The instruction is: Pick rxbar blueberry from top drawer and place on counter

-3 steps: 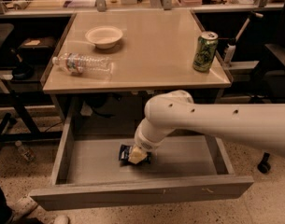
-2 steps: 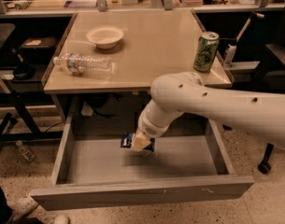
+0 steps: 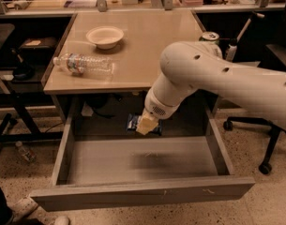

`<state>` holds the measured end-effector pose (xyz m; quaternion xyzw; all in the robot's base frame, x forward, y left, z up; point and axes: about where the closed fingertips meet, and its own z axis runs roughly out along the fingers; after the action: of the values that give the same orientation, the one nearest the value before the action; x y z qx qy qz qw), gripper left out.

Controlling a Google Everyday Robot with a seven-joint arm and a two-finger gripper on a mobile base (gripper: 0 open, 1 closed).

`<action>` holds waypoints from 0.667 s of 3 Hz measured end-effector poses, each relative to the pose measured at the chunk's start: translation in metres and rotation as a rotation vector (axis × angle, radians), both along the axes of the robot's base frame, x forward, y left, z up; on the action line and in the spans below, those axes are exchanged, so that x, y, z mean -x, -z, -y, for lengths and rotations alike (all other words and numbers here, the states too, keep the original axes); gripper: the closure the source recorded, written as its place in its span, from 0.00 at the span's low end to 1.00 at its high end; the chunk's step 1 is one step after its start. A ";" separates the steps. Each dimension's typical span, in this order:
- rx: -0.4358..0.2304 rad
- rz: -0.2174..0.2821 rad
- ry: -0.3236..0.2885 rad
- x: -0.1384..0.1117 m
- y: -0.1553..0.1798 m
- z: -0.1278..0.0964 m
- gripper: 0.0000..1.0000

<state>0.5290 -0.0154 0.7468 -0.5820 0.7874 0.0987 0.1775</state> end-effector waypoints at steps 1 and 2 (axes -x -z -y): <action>0.027 0.038 0.028 -0.006 -0.046 0.015 1.00; 0.062 0.083 0.059 -0.018 -0.091 0.030 1.00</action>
Offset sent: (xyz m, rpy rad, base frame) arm 0.0344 -0.0483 0.1470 -0.1008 -0.1381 -0.0985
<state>0.5468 -0.0451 0.8378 -0.5676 0.7987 0.0447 0.1949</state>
